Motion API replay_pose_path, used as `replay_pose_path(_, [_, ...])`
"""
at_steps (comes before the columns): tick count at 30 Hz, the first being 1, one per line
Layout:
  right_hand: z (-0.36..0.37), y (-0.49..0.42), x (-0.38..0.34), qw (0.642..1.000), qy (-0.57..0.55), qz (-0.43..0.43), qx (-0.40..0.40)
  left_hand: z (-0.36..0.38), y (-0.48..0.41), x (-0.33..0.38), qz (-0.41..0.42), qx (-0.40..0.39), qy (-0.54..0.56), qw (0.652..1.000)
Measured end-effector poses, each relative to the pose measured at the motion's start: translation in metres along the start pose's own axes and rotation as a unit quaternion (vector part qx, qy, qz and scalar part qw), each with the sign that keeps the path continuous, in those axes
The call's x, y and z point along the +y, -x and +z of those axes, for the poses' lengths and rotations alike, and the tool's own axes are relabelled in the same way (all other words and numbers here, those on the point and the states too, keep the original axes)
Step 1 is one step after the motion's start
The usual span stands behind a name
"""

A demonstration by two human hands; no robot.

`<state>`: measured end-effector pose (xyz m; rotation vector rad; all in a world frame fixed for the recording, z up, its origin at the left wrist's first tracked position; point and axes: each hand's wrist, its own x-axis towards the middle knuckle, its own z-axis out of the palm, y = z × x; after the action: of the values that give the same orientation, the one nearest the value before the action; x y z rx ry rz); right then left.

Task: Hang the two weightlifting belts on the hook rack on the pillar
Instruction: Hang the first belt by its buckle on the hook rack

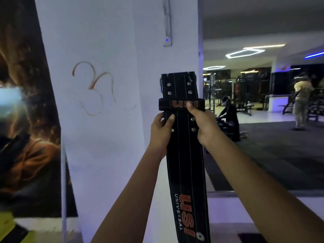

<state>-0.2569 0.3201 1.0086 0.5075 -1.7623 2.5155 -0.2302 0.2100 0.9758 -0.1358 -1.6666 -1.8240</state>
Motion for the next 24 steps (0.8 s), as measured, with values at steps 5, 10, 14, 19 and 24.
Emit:
replay_pose_path(5, [0.004, 0.004, -0.009, 0.996, -0.044, -0.024, 0.073, 0.029, -0.016, 0.033, 0.069, -0.004, -0.011, 0.998])
replay_pose_path(10, [0.010, -0.001, -0.040, 0.993, -0.090, -0.052, 0.063, 0.018, -0.004, 0.029, 0.089, -0.017, -0.026, 0.995])
replay_pose_path(14, [0.003, -0.013, -0.054, 0.996, -0.062, -0.040, 0.050, 0.003, 0.019, 0.014, 0.039, -0.084, -0.053, 0.994])
replay_pose_path(19, [0.007, -0.022, -0.065, 0.996, -0.082, -0.043, 0.006, 0.010, -0.009, 0.059, 0.054, -0.073, -0.025, 0.996])
replay_pose_path(24, [0.013, -0.025, -0.074, 0.994, -0.088, -0.063, -0.001, 0.003, 0.013, 0.027, 0.015, -0.112, -0.009, 0.994])
